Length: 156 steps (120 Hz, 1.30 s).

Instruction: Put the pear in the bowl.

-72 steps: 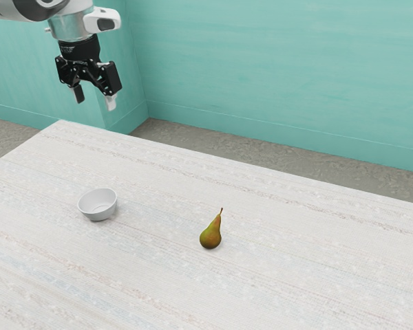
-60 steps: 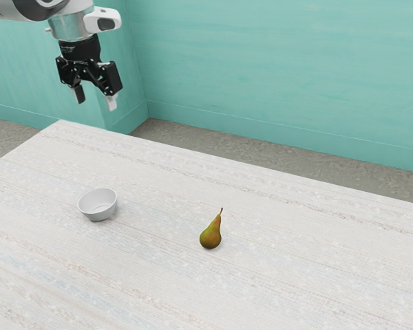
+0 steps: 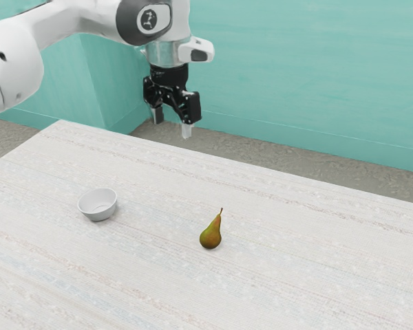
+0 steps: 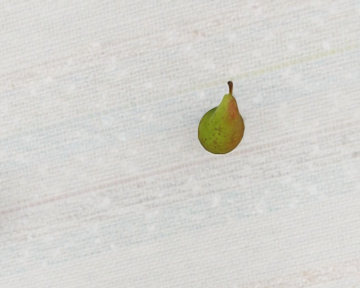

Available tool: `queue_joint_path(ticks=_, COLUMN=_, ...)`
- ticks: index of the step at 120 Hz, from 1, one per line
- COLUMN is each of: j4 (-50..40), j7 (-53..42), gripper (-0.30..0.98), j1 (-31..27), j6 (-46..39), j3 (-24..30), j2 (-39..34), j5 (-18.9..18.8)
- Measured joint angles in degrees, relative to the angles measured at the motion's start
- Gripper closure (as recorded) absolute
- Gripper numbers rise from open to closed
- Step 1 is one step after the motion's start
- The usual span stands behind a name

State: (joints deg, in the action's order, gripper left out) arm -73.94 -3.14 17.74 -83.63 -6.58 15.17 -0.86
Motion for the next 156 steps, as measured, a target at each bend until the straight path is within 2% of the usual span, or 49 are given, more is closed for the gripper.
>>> queue_joint_path(ticks=15, j4=4.5, j7=0.1, gripper=0.0, j1=0.9, j6=-0.1, j3=1.3, j2=7.7, j5=-0.1)
queue_joint_path(ticks=55, j4=4.9, j7=0.8, gripper=0.0, j1=0.5, j6=-0.7, j3=0.0, j2=20.6, j5=0.8)
queue_joint_path(ticks=72, j4=6.0, j7=1.5, gripper=0.0, j1=0.3, j6=-1.5, j3=0.0, j2=22.1, j5=2.2)
queue_joint_path(ticks=100, j4=11.7, j7=2.5, gripper=0.0, j1=-1.2, j6=-3.9, j3=0.2, j2=28.7, j5=5.6)
queue_joint_path(ticks=114, j4=11.7, j7=3.4, gripper=0.0, j1=-1.1, j6=-4.7, j3=1.5, j2=29.4, j5=7.2)
queue_joint_path(ticks=136, j4=8.5, j7=4.9, gripper=0.0, j1=-1.1, j6=-3.8, j3=1.7, j2=30.7, j5=12.2)
queue_joint_path(ticks=148, j4=7.5, j7=5.7, gripper=0.0, j1=-1.1, j6=-2.3, j3=1.5, j2=30.8, j5=12.3)
queue_joint_path(ticks=156, j4=7.3, j7=6.1, gripper=0.0, j1=-1.1, j6=-0.8, j3=1.4, j2=30.8, j5=10.5)
